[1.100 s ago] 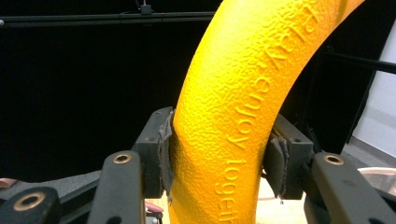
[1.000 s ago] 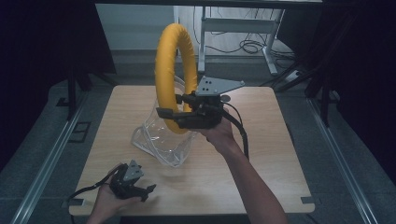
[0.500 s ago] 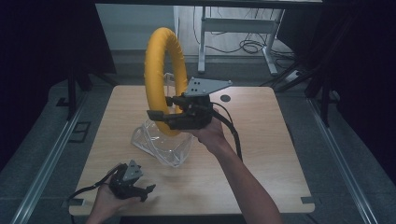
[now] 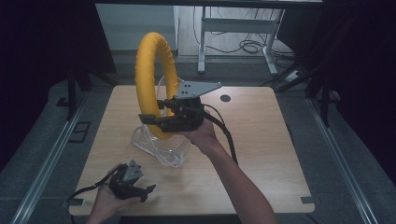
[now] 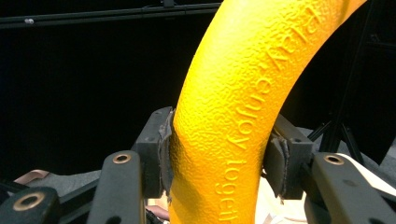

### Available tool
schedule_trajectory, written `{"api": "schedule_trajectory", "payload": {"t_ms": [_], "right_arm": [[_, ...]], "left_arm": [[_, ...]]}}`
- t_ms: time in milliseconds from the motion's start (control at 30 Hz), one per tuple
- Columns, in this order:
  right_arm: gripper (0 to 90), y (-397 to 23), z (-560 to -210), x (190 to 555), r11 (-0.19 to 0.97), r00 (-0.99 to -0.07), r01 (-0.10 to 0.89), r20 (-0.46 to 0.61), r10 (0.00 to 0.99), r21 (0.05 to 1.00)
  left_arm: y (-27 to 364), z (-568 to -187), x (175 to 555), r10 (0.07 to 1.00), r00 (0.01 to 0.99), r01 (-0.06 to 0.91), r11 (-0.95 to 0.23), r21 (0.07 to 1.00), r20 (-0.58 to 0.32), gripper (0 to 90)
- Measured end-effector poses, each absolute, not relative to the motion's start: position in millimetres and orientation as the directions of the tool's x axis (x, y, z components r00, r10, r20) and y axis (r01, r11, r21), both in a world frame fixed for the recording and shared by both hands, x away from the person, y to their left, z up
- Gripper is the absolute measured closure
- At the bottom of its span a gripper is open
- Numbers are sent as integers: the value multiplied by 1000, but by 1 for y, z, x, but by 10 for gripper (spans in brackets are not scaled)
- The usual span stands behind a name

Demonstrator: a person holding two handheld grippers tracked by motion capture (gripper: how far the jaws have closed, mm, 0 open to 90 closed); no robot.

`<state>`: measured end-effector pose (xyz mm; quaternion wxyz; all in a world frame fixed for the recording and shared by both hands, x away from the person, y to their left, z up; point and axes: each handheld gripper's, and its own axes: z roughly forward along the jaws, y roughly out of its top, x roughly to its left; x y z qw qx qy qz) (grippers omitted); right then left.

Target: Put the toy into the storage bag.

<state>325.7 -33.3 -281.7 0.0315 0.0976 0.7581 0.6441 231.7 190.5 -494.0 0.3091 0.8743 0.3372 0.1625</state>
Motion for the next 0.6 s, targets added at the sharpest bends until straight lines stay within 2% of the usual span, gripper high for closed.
{"api": "schedule_trajectory", "payload": {"t_ms": [600], "right_arm": [[493, -29, -306, 332, 175, -978, 151, 121, 172, 973]], "left_arm": [[190, -495, 232, 689, 720, 489, -587, 646, 81, 140]]}}
